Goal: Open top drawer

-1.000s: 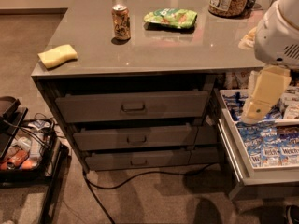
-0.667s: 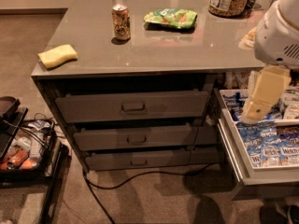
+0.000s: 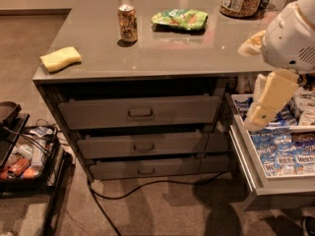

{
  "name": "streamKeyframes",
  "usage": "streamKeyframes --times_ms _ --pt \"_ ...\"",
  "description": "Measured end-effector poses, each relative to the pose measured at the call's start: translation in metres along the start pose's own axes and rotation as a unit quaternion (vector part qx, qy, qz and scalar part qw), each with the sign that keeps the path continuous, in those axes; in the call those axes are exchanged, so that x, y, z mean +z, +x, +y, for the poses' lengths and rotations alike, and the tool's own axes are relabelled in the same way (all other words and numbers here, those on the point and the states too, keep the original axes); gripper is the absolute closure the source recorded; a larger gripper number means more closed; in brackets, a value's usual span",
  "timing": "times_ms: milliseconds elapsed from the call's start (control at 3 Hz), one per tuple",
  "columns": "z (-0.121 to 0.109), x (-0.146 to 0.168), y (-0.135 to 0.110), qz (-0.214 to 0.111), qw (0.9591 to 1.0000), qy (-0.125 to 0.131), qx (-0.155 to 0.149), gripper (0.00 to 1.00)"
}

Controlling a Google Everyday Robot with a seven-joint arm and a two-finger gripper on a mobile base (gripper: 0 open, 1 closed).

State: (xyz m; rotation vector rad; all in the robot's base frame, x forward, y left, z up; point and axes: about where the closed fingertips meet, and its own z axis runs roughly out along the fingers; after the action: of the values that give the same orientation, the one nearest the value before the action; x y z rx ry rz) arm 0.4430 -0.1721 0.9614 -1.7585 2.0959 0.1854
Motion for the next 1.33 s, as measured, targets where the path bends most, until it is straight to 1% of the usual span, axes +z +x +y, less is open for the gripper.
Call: streamKeyframes --times_ms 333,667,1000,1333 --pt "-0.001 0.003 -0.001 0.000 1.0000 0.004 0.000 0.00" --pt "0.004 0.042 0.006 0.008 0.9997 -0.018 0.015 0.00" --pt "0.017 0.105 0.028 0.029 0.9964 -0.065 0.046 0.00" --pt "0.017 0.105 0.028 0.028 0.9964 -0.066 0.046 0.00"
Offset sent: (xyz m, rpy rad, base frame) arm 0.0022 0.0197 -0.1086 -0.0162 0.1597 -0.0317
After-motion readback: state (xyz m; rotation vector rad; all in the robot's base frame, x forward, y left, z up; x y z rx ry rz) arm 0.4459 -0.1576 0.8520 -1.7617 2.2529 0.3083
